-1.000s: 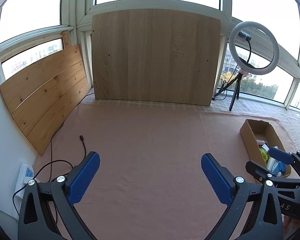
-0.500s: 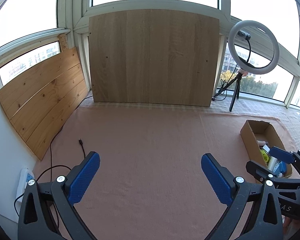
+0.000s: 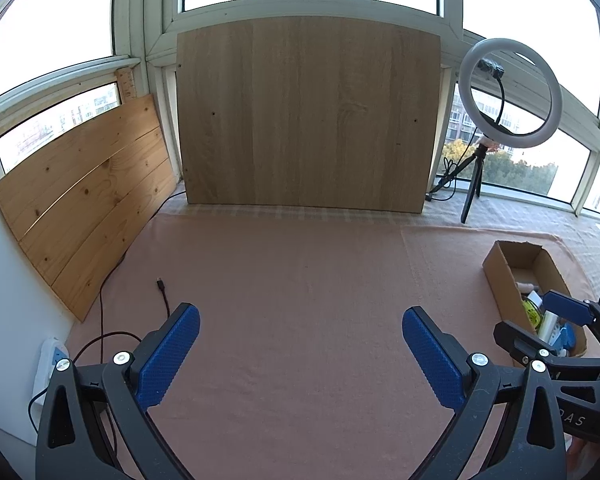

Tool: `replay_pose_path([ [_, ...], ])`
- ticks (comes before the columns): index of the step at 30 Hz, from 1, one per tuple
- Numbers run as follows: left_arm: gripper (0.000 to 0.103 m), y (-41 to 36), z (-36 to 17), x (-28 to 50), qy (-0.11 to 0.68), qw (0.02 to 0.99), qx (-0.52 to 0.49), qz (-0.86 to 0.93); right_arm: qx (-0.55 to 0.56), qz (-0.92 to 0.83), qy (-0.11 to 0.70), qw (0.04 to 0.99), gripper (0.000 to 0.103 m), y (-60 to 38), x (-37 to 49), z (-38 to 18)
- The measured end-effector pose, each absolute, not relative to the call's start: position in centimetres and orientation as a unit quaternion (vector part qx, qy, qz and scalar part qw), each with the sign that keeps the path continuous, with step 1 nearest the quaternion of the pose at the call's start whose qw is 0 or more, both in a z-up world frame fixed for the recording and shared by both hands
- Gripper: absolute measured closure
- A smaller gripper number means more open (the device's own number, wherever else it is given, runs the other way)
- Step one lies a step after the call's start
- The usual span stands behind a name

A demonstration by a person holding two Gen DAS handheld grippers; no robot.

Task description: Organize objects

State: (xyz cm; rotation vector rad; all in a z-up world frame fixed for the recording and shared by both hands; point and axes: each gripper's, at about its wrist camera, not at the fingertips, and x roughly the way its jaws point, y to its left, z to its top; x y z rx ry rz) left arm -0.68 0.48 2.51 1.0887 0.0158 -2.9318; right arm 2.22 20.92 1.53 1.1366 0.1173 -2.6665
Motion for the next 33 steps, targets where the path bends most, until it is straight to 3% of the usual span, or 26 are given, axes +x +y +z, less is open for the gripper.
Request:
replay_pose_path([
  [33,0.0,0.44,2.76,-0.68,-0.003,-0.002,0.348,-0.937,0.387,-0.914,0.039,0.12,0.026,21.31,2.44,1.8],
])
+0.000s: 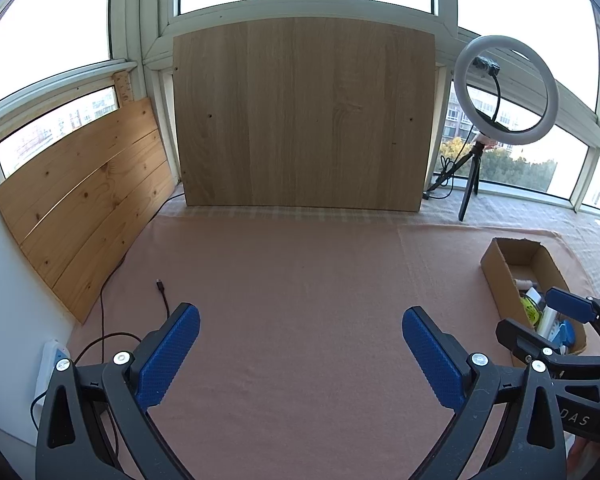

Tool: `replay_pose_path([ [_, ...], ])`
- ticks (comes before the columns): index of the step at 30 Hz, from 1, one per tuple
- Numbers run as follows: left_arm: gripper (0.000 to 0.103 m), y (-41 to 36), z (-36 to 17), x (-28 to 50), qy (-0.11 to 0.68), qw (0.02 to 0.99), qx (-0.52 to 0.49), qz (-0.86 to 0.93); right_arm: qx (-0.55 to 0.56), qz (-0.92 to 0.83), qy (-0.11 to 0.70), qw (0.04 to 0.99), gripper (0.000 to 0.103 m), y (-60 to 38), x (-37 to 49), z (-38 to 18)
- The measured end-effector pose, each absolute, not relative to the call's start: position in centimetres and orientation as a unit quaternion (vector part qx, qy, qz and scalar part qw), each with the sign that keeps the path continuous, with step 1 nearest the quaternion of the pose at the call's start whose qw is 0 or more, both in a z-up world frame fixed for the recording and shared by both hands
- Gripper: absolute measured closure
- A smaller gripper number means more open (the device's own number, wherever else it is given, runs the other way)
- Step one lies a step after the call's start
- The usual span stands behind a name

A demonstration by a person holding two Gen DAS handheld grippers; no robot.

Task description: Organize objects

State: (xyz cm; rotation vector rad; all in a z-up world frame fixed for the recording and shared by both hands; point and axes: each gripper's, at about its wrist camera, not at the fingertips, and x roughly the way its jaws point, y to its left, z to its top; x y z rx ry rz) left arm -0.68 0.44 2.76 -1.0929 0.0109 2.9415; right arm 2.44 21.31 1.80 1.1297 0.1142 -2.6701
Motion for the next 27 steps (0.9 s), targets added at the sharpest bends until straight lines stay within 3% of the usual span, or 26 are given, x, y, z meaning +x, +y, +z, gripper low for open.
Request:
replay_pose_path([
  [27,0.0,0.3,2.64,0.17,0.006,0.006,-0.348,0.938,0.385,-0.914,0.036,0.118,0.026,21.34,3.23,1.95],
])
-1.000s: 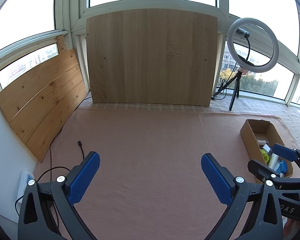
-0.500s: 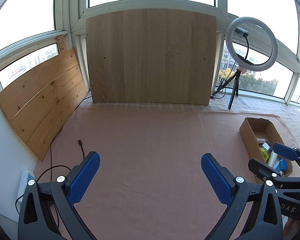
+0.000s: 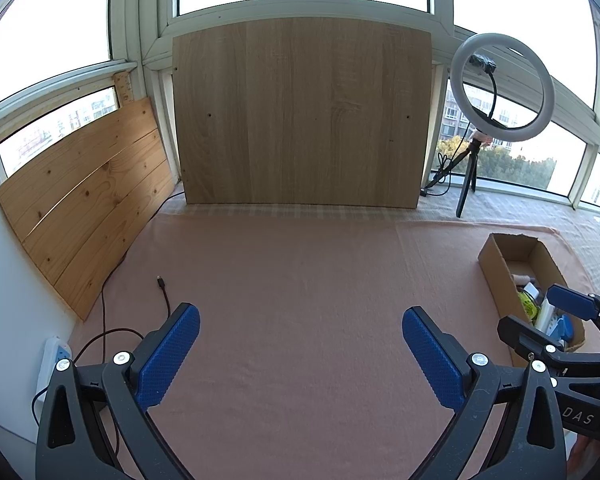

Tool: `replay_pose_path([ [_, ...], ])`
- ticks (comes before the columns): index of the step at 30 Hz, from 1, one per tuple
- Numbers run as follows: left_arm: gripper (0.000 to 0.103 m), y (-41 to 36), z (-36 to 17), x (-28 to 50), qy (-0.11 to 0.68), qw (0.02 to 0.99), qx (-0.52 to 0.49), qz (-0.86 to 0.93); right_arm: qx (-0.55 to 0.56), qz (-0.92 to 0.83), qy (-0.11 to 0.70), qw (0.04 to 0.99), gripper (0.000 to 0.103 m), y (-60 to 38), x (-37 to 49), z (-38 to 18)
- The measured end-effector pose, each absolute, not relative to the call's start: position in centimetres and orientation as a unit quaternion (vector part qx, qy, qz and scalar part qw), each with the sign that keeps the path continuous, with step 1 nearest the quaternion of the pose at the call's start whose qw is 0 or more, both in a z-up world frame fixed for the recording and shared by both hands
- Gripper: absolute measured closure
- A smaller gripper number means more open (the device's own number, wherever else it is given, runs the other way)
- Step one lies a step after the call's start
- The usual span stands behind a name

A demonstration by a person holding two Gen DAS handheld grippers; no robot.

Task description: Organize objects

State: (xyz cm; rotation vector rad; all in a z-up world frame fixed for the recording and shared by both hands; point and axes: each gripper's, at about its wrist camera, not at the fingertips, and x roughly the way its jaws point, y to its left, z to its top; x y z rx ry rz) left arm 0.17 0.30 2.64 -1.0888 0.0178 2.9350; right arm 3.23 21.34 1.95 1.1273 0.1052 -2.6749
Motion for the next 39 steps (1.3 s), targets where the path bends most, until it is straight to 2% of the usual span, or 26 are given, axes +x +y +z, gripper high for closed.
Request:
replay_pose_path([
  [39,0.0,0.2,1.6,-1.6,0.011,0.017,-0.362,0.932,0.394,-0.911,0.033,0.114,0.026,21.6,2.3,1.6],
])
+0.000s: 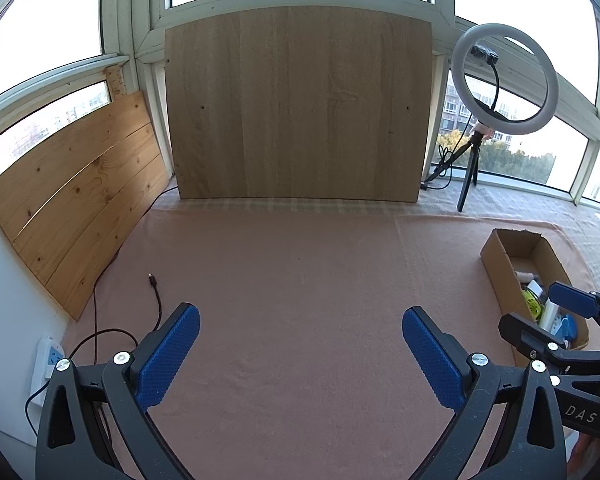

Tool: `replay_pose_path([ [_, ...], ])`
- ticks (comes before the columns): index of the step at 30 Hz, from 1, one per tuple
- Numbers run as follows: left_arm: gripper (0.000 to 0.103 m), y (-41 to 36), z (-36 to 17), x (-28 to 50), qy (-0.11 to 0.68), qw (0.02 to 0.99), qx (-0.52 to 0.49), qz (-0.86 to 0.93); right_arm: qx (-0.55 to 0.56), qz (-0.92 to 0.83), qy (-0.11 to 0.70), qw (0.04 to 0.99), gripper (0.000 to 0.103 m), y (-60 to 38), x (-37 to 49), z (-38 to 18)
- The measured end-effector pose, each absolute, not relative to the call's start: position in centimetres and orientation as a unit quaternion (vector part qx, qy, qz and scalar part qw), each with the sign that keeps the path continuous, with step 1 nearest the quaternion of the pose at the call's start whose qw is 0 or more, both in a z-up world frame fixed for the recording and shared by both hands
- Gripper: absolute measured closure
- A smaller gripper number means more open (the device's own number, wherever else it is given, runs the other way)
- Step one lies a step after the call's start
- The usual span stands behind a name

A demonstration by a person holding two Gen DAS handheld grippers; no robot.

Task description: Organize objects

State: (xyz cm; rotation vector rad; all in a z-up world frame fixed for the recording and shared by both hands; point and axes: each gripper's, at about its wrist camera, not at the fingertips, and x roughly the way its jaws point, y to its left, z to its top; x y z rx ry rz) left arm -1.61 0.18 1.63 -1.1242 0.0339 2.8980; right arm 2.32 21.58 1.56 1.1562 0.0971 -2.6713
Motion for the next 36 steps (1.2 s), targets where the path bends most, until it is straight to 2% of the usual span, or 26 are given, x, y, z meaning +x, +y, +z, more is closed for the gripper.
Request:
replay_pose_path([
  [36,0.0,-0.34,0.87,-2.51,0.011,0.018,-0.367,0.93,0.398,-0.91,0.033,0.114,0.026,21.12,1.45,1.32],
])
